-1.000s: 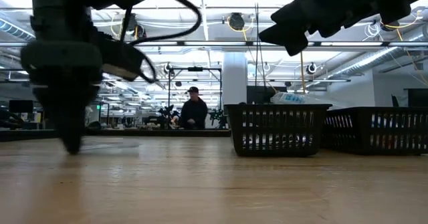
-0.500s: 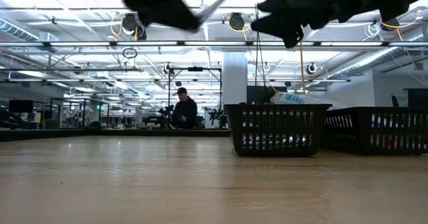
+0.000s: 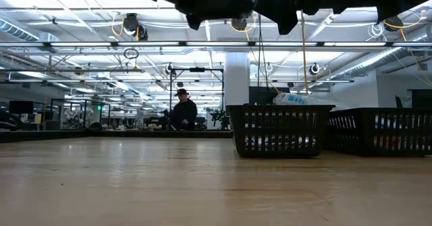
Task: Pick & Place Travel size toiletries
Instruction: Put the nail cutter into the bottom left black basket
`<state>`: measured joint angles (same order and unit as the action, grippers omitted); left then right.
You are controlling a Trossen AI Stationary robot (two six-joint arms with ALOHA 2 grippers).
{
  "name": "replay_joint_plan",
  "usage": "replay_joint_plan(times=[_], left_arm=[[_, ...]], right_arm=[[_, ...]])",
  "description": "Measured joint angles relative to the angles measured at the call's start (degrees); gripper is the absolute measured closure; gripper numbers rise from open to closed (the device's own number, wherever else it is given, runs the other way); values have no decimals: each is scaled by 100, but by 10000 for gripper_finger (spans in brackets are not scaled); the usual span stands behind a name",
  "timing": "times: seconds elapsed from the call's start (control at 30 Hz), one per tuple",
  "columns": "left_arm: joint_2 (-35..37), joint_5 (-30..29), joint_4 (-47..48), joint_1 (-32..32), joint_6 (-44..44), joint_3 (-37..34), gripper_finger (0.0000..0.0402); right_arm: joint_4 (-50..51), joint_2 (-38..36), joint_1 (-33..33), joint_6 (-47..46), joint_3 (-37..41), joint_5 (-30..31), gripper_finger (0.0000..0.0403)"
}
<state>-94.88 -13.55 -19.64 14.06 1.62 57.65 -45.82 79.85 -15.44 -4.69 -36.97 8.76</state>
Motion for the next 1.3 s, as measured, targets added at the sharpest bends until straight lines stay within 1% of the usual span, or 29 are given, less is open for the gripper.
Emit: replay_joint_plan(times=[0.1,0.23,0.37,0.53,0.7,0.8,0.87,0.97,1.03,1.13,1.2,1.3], left_arm=[[-16,141,-19,-2,103,-13,374],[-14,153,-40,-4,169,-13,374],[-14,152,-7,-18,139,-13,374],[-10,116,-15,-17,76,-13,365],[-7,131,27,-26,-104,-11,347],[-7,156,80,-26,-476,-4,330],[7,161,109,-15,-665,-4,313],[147,135,15,101,-693,-9,273],[366,194,-53,193,-565,-11,241],[893,188,60,295,-376,-2,198],[1312,135,403,334,-256,-1,175],[1913,-81,991,338,-213,0,153]], right_arm=[[120,2,0,9,0,8,166],[104,0,0,132,0,1,204],[110,1,0,135,0,0,259],[65,2,0,306,0,18,340],[46,0,0,390,0,18,342],[102,1,1,392,0,16,342],[181,0,6,400,0,82,342],[354,-4,4,402,-2,224,342],[570,-11,8,313,-7,305,342],[929,2,21,21,0,318,342],[1191,0,15,-237,-2,299,342],[1746,0,-4,-598,2,313,342]])
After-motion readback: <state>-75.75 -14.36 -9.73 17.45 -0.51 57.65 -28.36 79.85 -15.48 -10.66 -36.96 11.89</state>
